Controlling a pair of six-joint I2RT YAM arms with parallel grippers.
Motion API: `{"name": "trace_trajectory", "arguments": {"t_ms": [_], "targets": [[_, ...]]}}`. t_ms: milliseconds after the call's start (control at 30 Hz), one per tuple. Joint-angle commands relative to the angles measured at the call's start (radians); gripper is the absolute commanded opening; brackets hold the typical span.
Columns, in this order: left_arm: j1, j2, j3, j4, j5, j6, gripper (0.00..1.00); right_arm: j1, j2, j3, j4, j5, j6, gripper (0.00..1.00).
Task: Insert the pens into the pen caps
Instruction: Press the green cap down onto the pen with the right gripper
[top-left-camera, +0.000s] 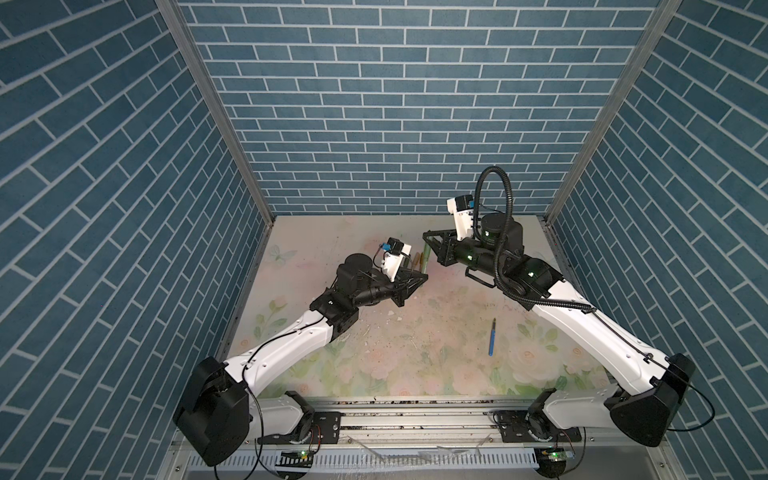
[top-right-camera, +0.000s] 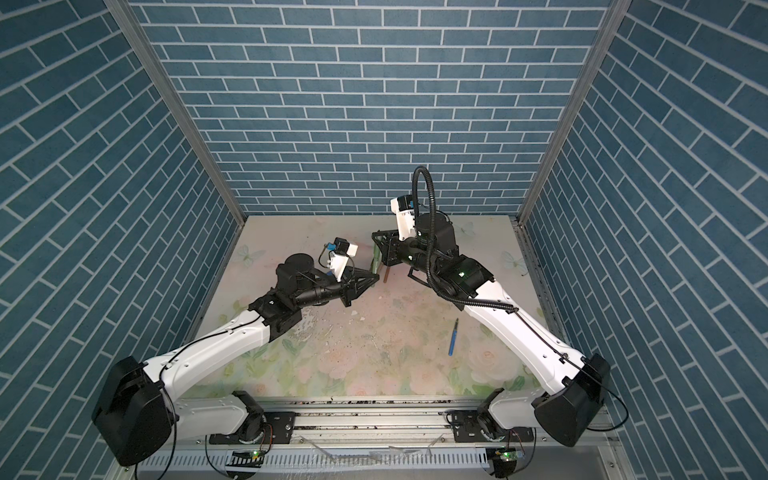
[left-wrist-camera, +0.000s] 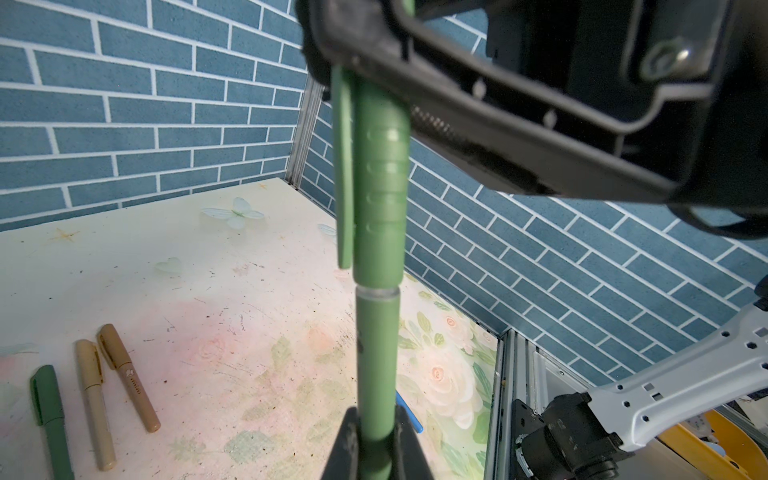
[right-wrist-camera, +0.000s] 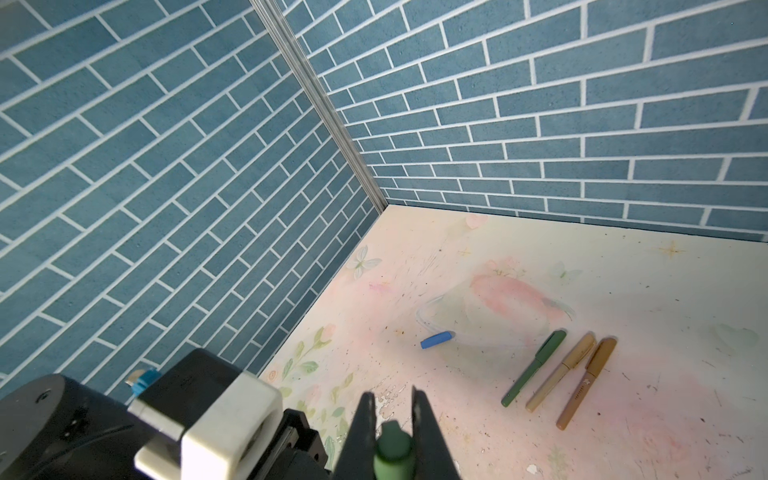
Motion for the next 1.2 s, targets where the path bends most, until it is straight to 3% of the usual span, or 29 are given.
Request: {"name": "trace_trajectory", "arguments": {"t_ms": [0, 400, 800, 1000, 1167], "targets": [[0.002, -0.037, 0.007, 0.059, -0.038, 0.010, 0.00, 0.003, -0.022, -0.046, 0.006, -0.063, 0.028, 0.09], [0.005, -0.052, 0.124, 0.078, -0.164, 0.014, 0.00, 0.008, -0.107, -0.211, 0.081, -0.118, 0.073, 0.08], [0.005, -0.004, 0.250, 0.118, -0.194, 0.013, 0.00, 0.017, -0.125, -0.375, 0.155, -0.149, 0.115, 0.08], [0.006, 0.022, 0.292, 0.109, -0.184, 0.025, 0.00, 0.018, -0.123, -0.402, 0.180, -0.172, 0.147, 0.09], [0.005, 0.038, 0.262, -0.010, -0.111, 0.053, 0.00, 0.016, -0.165, -0.364, 0.132, -0.096, 0.120, 0.16]]}}
